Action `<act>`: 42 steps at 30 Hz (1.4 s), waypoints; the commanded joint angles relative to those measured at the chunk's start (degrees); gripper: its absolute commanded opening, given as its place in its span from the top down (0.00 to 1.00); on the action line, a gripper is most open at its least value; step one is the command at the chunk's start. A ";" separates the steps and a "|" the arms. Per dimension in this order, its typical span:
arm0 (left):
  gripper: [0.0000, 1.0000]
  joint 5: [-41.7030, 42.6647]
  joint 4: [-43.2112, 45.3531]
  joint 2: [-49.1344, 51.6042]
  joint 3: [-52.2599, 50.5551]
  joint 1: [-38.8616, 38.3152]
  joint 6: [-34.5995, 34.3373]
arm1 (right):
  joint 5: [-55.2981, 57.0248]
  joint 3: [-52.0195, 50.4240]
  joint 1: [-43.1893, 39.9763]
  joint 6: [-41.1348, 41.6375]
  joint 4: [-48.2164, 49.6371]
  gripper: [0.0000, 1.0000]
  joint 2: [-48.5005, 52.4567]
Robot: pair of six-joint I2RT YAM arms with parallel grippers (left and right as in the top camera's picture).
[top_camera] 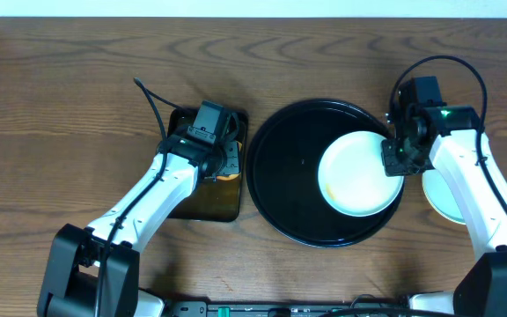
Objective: Clean dirty plates on tray and stack at the side
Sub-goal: 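Lift and tilt the mint plate, carrying it right toward the stack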
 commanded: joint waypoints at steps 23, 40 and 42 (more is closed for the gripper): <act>0.92 -0.76 0.09 -0.35 -0.13 0.31 0.76 | 23.12 0.55 12.26 5.60 9.66 0.99 -6.56; 0.92 -19.37 2.91 1.27 -2.69 0.31 3.52 | 50.90 0.55 30.34 2.21 14.05 0.99 -7.23; 0.92 -19.37 3.15 2.73 -2.80 0.31 3.54 | 50.93 0.55 30.34 2.21 14.03 0.99 -7.26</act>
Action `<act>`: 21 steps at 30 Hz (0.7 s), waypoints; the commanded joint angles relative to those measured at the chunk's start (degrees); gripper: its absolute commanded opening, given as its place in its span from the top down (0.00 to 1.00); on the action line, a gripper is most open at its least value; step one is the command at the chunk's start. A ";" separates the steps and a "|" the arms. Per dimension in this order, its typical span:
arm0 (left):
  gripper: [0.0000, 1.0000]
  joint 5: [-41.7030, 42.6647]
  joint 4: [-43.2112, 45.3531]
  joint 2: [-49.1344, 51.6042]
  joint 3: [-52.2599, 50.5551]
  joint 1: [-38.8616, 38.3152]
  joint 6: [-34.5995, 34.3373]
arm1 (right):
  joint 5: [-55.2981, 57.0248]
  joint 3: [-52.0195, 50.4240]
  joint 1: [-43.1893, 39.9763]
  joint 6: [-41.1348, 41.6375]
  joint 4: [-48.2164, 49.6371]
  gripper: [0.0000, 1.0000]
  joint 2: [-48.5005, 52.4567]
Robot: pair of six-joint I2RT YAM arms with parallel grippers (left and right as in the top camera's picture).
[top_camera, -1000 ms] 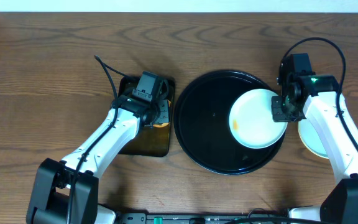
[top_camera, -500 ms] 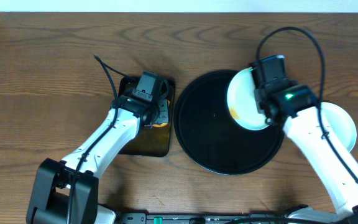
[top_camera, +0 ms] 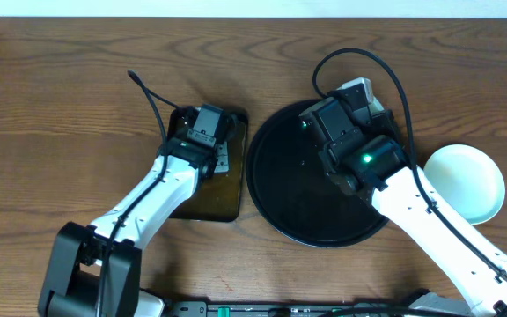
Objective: Clean dirty plates on tray and stack at the side
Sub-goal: 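Lift and tilt the mint plate, carrying it right toward the stack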
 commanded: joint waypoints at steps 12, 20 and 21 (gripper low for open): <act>0.84 -1.40 2.14 9.53 -0.94 0.31 1.66 | 2.97 0.55 -0.35 0.90 0.37 0.99 -0.79; 0.36 -1.44 2.10 7.19 0.37 0.31 2.58 | -3.80 0.52 -4.33 7.04 -2.12 0.99 -0.79; 0.36 -1.46 2.14 6.16 0.48 0.31 2.64 | -5.27 0.52 -5.46 8.31 -2.78 0.99 -0.79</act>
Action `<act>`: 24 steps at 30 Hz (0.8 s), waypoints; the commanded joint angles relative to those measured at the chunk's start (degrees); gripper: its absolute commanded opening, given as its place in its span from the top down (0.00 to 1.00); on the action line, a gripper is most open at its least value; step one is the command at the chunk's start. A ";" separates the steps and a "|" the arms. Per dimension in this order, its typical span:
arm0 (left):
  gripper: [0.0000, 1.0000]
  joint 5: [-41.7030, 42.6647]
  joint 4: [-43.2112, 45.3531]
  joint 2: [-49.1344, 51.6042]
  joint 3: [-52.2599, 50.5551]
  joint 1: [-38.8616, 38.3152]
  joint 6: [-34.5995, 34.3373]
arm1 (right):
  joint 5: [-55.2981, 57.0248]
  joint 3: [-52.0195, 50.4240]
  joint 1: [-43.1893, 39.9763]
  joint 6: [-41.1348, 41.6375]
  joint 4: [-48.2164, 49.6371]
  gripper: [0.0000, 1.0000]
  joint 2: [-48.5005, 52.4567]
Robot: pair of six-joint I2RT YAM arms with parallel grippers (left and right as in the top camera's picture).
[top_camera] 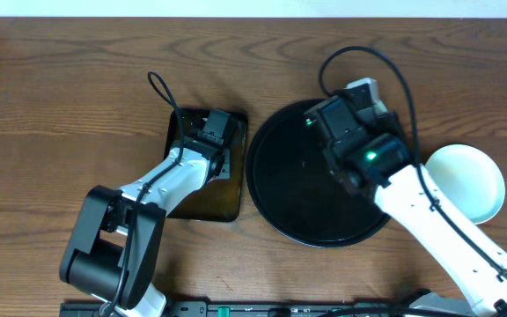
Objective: Clean dirty plates on tray and stack at the side
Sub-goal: 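Lift and tilt the mint plate, carrying it right toward the stack, then lower the mint plate onto the plate stack and release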
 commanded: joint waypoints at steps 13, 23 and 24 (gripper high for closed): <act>0.36 -0.48 -0.94 -9.64 0.76 0.31 2.25 | -15.45 0.52 -18.36 11.54 -3.30 0.99 -1.18; 0.36 -0.22 -2.29 -9.64 0.76 0.31 2.23 | -23.56 0.44 -37.29 11.72 -5.92 0.99 -1.16; 0.36 0.02 -2.27 -9.64 0.76 0.31 2.23 | -24.70 0.35 -39.39 11.74 -6.19 0.99 -1.16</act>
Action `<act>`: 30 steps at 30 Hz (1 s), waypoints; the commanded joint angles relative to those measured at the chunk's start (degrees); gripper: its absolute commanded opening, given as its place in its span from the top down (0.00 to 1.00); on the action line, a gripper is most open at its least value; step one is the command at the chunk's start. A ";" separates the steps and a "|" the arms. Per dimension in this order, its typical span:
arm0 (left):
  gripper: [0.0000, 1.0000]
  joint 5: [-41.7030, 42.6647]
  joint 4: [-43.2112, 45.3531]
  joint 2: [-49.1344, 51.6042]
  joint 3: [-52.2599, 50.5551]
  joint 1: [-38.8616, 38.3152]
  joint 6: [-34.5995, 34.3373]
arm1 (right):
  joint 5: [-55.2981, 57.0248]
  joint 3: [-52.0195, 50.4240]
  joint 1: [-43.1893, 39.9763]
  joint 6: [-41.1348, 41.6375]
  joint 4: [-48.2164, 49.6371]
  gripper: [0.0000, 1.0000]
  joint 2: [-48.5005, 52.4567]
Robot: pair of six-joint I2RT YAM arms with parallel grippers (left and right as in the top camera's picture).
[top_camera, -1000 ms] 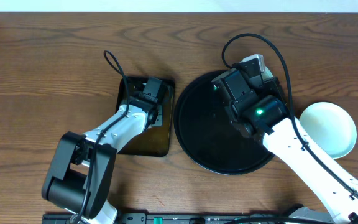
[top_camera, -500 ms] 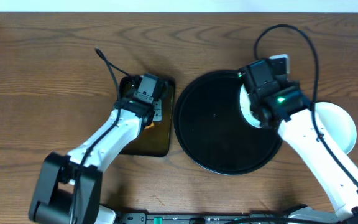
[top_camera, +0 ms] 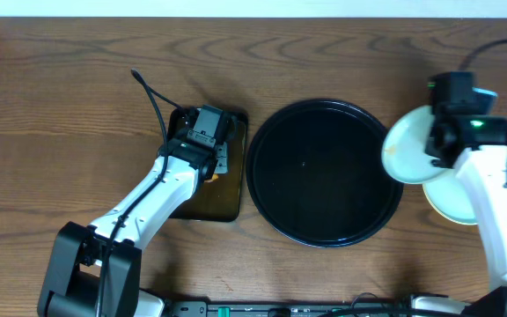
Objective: Clean dirty plates on tray and stack at the side
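The round black tray [top_camera: 324, 172] lies bare in the middle of the table. My right gripper [top_camera: 436, 150] is shut on the right edge of a white plate [top_camera: 405, 150]. That plate overlaps the tray's right rim. A second white plate [top_camera: 445, 198] rests on the table to the right, partly under the held plate and my right arm. My left gripper [top_camera: 212, 167] hangs over a small dark brown tray [top_camera: 205, 202]. A bit of orange sponge [top_camera: 211, 179] peeks out by its fingers, and its jaws are hidden from above.
The brown wooden table [top_camera: 60, 106] runs to a pale wall at the back. A black cable [top_camera: 152, 101] loops up from the left wrist. At the front edge sits the dark base of the arms [top_camera: 236, 310].
My right arm has moved from over the black tray to its right side and now holds a white plate at the tray's rim. The left arm has straightened; its gripper stays over the brown tray.
First my right gripper was at the edge of a white plate lying on the black tray. At the following two moments the tray showed no plate, my right arm reached over it, and a white plate lay at the right. Now a plate is held at the tray's right rim.
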 commanded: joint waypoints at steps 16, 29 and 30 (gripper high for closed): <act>0.36 2.75 -0.17 -0.39 0.74 0.31 0.94 | -14.43 -5.40 -23.47 1.36 3.17 0.79 -1.03; 0.58 2.69 0.61 -0.35 0.74 0.31 0.96 | -46.80 -6.97 -21.79 -7.06 1.62 0.64 -1.03; 0.60 2.69 1.27 -0.33 0.74 0.31 0.96 | -47.80 -7.30 -21.42 -7.08 1.62 0.64 -1.03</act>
